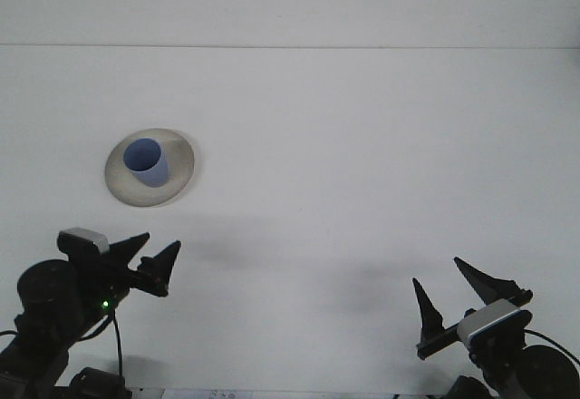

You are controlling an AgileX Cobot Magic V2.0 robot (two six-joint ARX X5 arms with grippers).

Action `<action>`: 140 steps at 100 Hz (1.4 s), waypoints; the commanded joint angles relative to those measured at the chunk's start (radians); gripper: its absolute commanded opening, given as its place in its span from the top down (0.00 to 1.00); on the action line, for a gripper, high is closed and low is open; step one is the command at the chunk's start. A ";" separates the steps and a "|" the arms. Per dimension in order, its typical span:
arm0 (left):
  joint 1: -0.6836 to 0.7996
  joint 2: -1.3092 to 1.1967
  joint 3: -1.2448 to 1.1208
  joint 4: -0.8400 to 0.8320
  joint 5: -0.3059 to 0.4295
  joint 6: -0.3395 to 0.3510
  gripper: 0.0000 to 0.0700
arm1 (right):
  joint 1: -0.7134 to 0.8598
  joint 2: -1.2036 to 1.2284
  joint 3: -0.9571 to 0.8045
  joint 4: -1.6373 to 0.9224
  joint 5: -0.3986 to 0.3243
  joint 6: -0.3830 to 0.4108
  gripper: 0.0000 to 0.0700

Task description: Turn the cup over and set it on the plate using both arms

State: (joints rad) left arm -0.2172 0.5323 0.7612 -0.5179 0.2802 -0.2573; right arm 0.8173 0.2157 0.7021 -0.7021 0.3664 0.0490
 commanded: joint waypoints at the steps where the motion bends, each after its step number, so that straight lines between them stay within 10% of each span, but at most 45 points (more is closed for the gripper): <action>1: -0.011 -0.038 -0.044 0.021 0.002 -0.026 0.35 | 0.008 0.001 0.004 -0.002 0.000 0.008 0.33; 6: -0.019 -0.071 -0.076 0.018 0.002 -0.029 0.44 | 0.008 0.001 0.004 -0.008 0.000 0.008 0.54; 13: -0.021 -0.099 -0.095 0.014 0.002 -0.028 0.85 | 0.008 0.001 0.004 -0.013 0.000 0.008 1.00; 16: -0.021 -0.106 -0.095 0.011 0.002 -0.028 1.00 | 0.008 0.001 0.004 -0.013 0.000 0.008 0.99; 97: -0.018 -0.161 -0.095 0.109 0.001 -0.034 0.98 | 0.008 0.001 0.006 0.020 0.001 0.007 0.99; 117: 0.050 -0.245 -0.268 0.346 -0.128 0.262 0.98 | 0.008 0.001 0.006 0.020 0.001 0.007 0.99; 140: 0.142 -0.445 -0.604 0.529 -0.364 0.320 0.98 | 0.008 0.001 0.006 0.020 0.001 0.007 0.99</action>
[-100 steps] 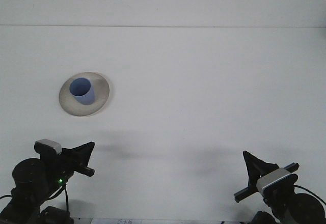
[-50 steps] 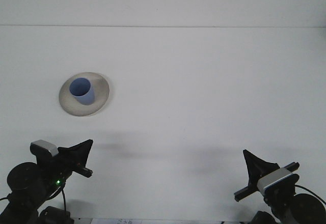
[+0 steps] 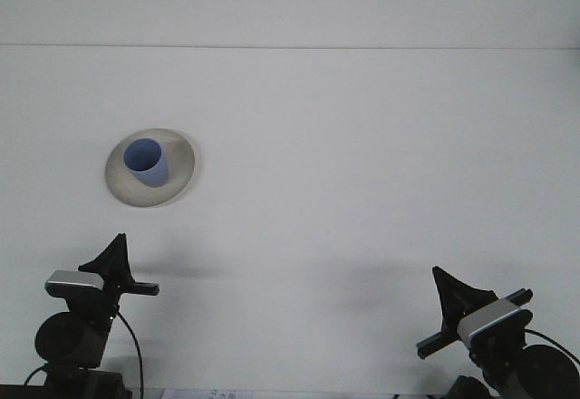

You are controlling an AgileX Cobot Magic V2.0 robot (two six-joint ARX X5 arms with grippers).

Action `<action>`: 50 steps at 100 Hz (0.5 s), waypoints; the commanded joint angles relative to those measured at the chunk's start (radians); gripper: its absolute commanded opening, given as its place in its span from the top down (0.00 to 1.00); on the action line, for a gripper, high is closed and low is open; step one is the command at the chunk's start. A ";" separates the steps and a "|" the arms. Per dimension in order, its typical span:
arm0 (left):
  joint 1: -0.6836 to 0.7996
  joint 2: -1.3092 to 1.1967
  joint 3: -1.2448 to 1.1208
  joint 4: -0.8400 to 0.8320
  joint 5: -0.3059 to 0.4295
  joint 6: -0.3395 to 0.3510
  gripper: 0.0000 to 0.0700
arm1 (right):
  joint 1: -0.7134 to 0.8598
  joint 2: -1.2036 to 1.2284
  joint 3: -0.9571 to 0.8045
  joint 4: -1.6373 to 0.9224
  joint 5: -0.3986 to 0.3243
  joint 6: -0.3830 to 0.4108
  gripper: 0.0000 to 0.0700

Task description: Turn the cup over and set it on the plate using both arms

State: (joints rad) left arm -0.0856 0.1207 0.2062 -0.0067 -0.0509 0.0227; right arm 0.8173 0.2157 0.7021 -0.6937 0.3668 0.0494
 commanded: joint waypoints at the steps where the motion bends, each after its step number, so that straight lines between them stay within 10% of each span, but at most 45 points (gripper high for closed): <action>1: 0.014 -0.043 -0.062 0.018 -0.035 0.040 0.98 | 0.008 0.001 0.006 0.012 0.001 0.007 0.99; 50: 0.046 -0.118 -0.192 0.012 -0.035 0.021 0.98 | 0.008 0.001 0.006 0.012 0.000 0.007 0.99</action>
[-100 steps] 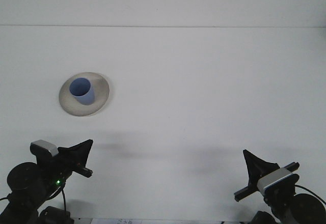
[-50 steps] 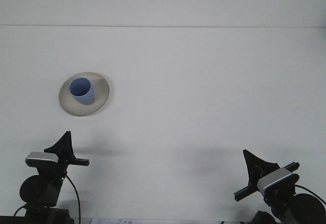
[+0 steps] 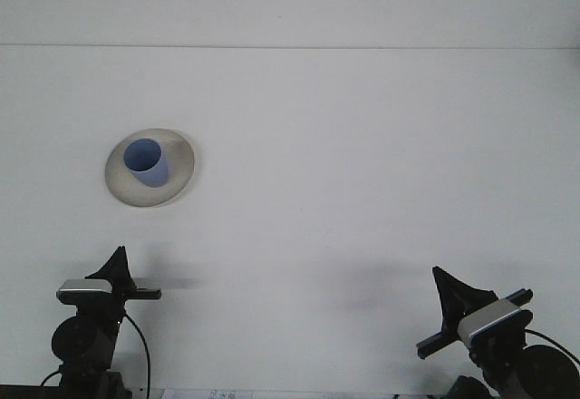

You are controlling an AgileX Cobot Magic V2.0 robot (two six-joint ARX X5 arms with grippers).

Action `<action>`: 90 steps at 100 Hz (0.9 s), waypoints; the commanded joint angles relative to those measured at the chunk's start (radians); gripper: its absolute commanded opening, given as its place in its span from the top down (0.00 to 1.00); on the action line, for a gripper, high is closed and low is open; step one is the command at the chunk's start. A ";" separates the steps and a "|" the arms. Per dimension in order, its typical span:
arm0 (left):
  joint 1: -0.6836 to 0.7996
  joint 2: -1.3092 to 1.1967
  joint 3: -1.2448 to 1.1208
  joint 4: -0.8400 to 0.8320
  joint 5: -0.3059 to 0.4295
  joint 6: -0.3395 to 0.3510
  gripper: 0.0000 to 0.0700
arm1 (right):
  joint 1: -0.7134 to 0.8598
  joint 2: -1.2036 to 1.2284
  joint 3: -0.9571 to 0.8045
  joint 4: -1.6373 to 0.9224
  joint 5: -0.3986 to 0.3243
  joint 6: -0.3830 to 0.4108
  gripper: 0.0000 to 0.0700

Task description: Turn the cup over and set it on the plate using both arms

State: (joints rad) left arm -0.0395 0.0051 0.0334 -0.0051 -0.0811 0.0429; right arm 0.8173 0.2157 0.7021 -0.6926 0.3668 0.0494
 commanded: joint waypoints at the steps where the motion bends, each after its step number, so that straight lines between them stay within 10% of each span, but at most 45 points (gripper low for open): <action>1: 0.000 -0.002 -0.019 0.010 -0.005 0.001 0.98 | 0.008 0.001 0.006 0.011 0.000 0.007 0.99; 69: 0.000 -0.002 -0.019 0.010 -0.005 0.001 0.98 | 0.000 -0.001 0.006 0.011 0.005 -0.027 0.99; 90: 0.000 -0.002 -0.019 0.010 -0.005 0.001 0.98 | -0.332 -0.039 -0.122 0.169 -0.126 -0.119 0.99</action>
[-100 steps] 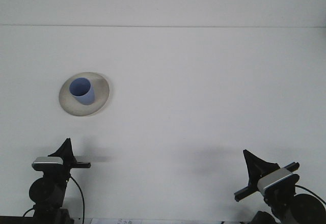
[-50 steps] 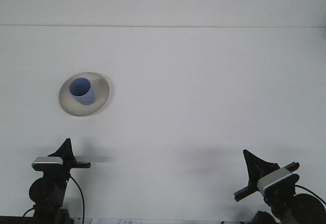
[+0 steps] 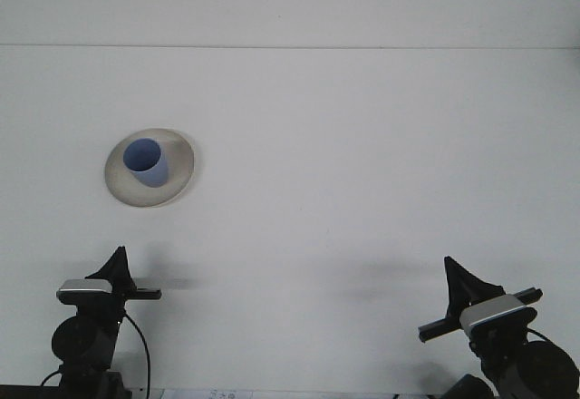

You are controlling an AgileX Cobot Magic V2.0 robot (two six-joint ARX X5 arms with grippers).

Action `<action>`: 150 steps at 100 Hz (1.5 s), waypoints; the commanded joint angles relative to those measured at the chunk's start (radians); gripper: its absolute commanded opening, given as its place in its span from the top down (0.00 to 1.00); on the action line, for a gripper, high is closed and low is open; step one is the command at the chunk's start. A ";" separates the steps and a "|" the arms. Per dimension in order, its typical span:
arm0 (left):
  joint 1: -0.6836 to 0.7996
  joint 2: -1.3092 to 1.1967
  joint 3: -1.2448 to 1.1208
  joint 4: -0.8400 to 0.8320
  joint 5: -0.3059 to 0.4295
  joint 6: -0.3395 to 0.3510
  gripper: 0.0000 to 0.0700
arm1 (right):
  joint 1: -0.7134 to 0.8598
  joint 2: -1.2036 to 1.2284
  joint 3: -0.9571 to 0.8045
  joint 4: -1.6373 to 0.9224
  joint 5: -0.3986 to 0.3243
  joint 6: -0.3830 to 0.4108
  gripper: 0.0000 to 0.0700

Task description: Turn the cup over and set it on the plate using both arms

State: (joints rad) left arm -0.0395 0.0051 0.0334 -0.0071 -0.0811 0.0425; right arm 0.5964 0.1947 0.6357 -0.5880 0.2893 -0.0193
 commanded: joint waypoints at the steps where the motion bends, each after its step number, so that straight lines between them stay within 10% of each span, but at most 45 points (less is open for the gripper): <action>1: 0.000 -0.002 -0.019 0.012 -0.005 0.001 0.98 | -0.135 -0.024 -0.070 0.080 -0.062 -0.054 0.99; 25: 0.000 -0.002 -0.019 0.011 -0.005 0.001 0.98 | -0.565 -0.168 -0.415 0.348 -0.379 -0.005 0.99; 150: 0.000 -0.002 -0.019 0.010 -0.005 0.002 0.98 | -0.615 -0.193 -0.623 0.483 -0.341 0.078 0.99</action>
State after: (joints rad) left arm -0.0395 0.0051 0.0334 -0.0074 -0.0811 0.0425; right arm -0.0170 0.0032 0.0147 -0.1150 -0.0521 0.0494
